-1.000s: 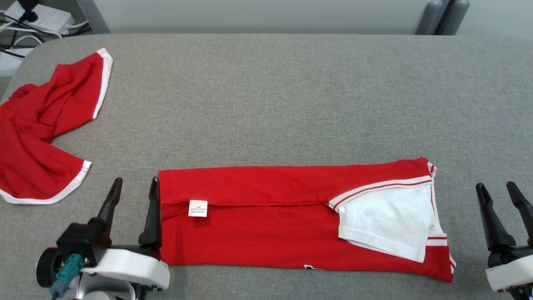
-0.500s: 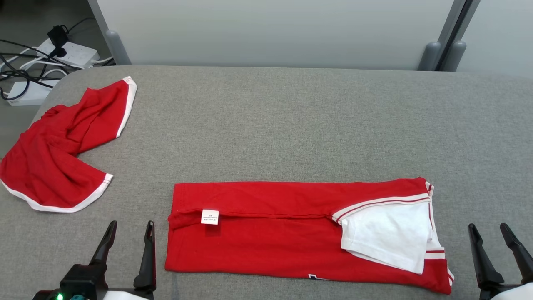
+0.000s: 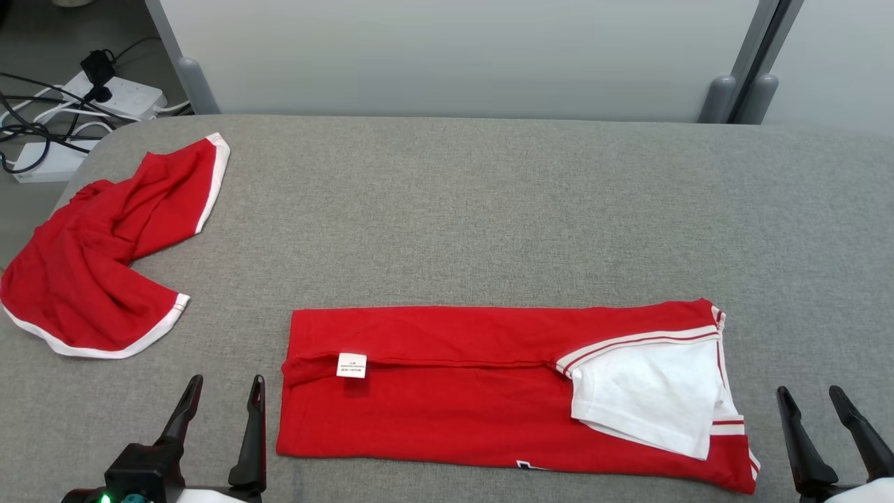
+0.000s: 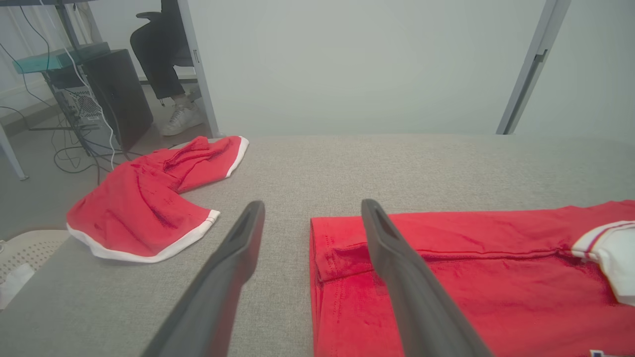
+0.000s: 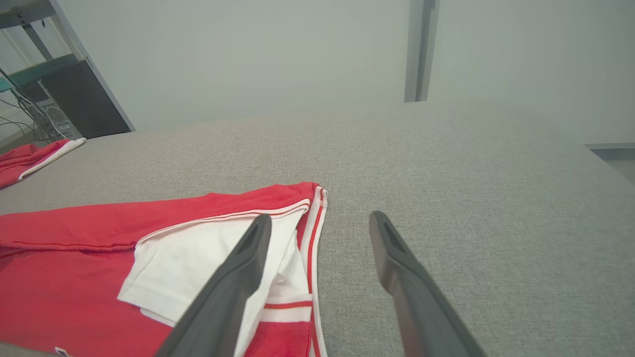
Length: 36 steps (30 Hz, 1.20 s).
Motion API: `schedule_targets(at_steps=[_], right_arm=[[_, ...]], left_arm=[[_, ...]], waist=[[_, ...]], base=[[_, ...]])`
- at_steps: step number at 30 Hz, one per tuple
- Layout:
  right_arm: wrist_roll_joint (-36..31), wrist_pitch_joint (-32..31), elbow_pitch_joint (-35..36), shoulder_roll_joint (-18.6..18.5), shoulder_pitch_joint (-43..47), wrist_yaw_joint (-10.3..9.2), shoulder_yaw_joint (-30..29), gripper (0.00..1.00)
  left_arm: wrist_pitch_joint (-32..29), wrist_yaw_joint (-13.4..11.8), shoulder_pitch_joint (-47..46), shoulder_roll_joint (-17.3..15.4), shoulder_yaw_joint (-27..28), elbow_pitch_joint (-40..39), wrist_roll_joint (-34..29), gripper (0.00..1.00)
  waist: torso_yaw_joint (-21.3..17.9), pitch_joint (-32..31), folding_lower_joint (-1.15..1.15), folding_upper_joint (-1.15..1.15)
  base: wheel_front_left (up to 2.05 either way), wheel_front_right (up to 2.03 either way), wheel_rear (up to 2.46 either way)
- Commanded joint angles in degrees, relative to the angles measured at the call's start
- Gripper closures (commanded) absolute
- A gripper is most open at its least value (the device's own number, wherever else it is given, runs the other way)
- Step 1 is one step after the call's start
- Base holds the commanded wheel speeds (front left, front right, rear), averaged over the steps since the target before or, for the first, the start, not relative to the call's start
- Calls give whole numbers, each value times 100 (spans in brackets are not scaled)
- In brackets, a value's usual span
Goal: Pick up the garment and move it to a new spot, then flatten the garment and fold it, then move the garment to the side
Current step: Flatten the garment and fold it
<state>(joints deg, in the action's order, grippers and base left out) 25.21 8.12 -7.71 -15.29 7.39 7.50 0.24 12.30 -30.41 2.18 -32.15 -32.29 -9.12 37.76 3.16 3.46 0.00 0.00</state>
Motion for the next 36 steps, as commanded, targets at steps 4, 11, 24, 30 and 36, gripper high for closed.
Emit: schedule_targets(at_steps=[4,11,24,30,36], right_arm=[[84,-155,39,-268,-382,-1,116,0],[403,-531,-593,-535,-856,-1,534,0],[1275,-1486,-1329,-861,-1430,-1,1229,0],[1579,-1921,-1327,-1028,-1597,-1,1450,56],[1675,-2006,-1335,-1159,-1728,-1,1492,100]], left_arm=[[27,-12,-278,-148,206,-165,-26,0],[44,194,-650,45,87,-41,-40,0],[153,408,-959,291,80,246,-47,0],[197,484,-1007,369,110,340,-59,0],[223,527,-1026,407,169,382,-71,0]], waist=[[72,148,0,0],[347,405,0,0],[469,735,0,0],[454,777,0,0],[410,840,0,0]], base=[[0,0,0],[0,0,0],[0,0,0],[0,0,0],[0,0,0]])
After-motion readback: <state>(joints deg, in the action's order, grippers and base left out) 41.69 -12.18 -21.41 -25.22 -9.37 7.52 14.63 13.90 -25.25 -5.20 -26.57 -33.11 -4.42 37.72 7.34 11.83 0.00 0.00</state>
